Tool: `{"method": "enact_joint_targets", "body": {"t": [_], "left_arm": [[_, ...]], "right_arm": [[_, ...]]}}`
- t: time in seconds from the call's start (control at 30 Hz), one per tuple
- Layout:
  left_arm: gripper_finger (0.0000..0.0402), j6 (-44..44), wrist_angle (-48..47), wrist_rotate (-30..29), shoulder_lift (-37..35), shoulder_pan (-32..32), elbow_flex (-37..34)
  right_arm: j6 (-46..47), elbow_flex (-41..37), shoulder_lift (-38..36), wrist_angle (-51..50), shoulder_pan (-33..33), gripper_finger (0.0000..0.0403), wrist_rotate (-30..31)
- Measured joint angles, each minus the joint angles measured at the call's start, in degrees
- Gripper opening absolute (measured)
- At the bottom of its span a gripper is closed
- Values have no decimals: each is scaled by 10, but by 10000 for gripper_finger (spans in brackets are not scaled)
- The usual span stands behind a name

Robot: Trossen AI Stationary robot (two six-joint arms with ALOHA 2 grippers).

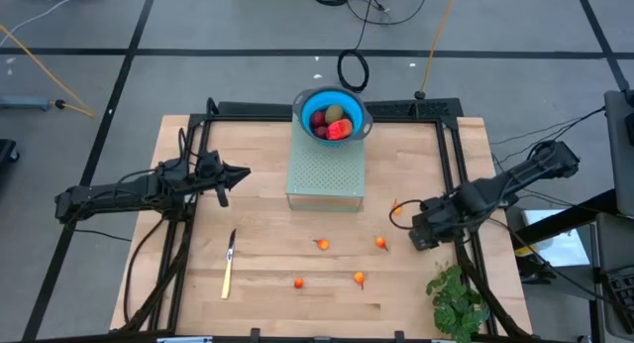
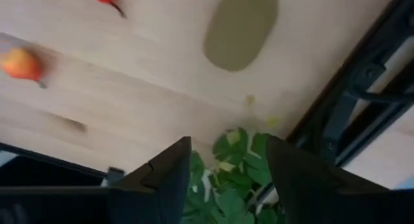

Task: Pick & Place Fruit
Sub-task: Put the brown kiwi into the blue strainer bowl on the shelf

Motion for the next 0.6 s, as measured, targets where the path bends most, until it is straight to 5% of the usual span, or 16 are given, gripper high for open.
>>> {"method": "enact_joint_targets", "body": {"t": [0.6], "left_arm": [[26, 0, 0, 0, 0, 0, 0]], "right_arm": [[12, -52, -1, 42, 0, 190, 16]]}}
